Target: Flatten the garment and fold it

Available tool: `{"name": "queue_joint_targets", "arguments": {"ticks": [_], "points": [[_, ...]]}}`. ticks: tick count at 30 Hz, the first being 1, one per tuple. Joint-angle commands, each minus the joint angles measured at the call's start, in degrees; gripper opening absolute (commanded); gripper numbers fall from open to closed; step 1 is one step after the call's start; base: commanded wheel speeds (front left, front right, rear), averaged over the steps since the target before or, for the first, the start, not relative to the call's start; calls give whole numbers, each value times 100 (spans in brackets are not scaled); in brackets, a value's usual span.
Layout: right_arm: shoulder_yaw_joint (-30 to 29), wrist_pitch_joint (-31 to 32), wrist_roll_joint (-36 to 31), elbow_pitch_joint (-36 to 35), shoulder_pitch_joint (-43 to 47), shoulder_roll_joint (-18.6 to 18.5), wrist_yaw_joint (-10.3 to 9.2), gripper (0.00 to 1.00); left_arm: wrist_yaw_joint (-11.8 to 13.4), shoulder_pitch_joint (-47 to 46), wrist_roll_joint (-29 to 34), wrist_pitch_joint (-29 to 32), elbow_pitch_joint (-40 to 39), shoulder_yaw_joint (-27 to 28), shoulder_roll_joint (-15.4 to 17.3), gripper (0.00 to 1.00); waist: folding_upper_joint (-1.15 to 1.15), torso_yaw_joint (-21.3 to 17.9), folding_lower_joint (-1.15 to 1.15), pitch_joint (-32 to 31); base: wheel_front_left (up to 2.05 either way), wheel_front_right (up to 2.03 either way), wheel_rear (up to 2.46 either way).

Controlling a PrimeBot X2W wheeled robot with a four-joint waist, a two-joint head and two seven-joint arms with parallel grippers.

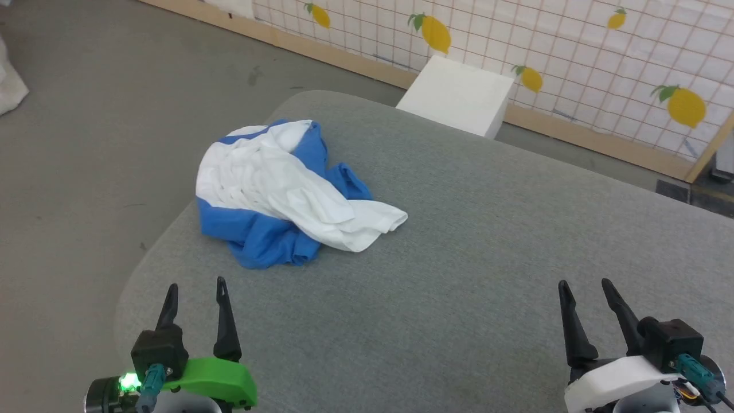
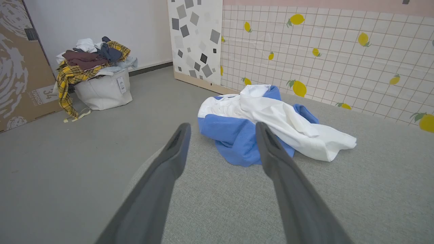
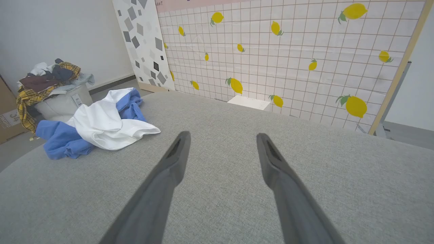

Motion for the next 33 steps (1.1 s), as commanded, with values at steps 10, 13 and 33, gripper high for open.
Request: {"name": "queue_joint_targets", "arguments": {"ticks": [10,13,33], "points": [[-20,-168,106,135,62,3,-6,100,127,104,-86,-169,55,-22,-23,100,0,327,0,33,0,0,0],[-42,-204,109,172,67,3,-6,100,162,128,-105,-206,66,-33,-24,100,0,413,0,43,0,0,0],[-154,-437,41,307,29,4,-8,100,185,-279,-448,-438,52,-44,-1,100,0,754,0,302,0,0,0]]}}
